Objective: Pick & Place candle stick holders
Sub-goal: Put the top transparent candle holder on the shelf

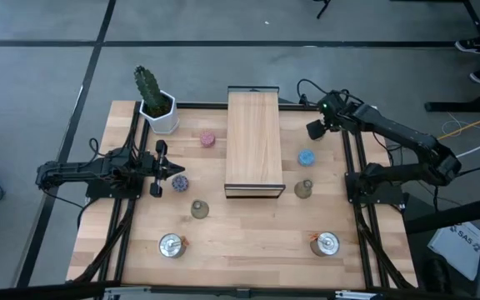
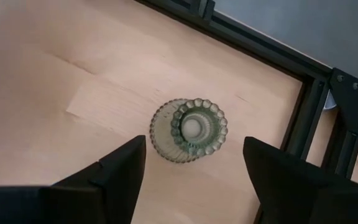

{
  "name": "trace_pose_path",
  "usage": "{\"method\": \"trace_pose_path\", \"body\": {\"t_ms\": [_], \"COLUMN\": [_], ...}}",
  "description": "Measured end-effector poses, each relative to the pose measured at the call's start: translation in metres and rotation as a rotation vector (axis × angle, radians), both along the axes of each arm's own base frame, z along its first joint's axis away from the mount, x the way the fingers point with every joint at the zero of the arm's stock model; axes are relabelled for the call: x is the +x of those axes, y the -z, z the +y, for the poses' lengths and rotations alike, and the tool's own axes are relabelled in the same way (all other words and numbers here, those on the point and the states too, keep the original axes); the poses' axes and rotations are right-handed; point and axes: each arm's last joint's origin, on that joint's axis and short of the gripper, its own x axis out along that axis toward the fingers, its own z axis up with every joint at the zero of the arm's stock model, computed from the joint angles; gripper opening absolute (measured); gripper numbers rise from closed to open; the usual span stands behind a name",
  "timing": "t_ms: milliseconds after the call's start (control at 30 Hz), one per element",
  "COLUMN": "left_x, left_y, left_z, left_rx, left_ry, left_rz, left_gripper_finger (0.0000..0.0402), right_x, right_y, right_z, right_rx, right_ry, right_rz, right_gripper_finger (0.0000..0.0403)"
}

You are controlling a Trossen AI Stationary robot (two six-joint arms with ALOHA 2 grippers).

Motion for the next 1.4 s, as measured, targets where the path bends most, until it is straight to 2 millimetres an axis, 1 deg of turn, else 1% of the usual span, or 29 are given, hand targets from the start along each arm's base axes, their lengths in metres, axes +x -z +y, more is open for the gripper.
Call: {"method": "trace_pose_path", "body": {"t_ms": [233,500,667,967,1100,1400], "left_x": [0.000,0.000,0.000,0.000,0.000,0.000], "left_y": [0.000,0.000,0.000,0.000,0.000,0.000], "left_z": [0.000,0.000,0.000,0.000,0.000,0.000], "left_rx": [0.000,0.000,0.000,0.000,0.000,0.000], "left_ry": [0.000,0.000,0.000,0.000,0.000,0.000], "left_rz": [0.000,0.000,0.000,0.000,0.000,0.000], "left_gripper_finger": [0.0006,0.0006,0.0006,0.0006,0.0006,0.0006], "right_x": [0.001,0.005,0.007,0.011,0.011,0.012], "right_y": [0.006,0.021,0.029,0.035,0.035,0.035], "right_z": [-0.009,-0.017,-0.021,-0.025,-0.025,-0.026], "right_rx": [0.005,0.053,0.077,0.083,0.081,0.071], "right_ry": [0.005,0.019,0.022,0.022,0.022,0.022], "right_rz": [0.010,0.058,0.080,0.086,0.084,0.075], "right_gripper_finger": [0.0273,0.0273,0.0273,0.0272,0.0260,0.0214]}}
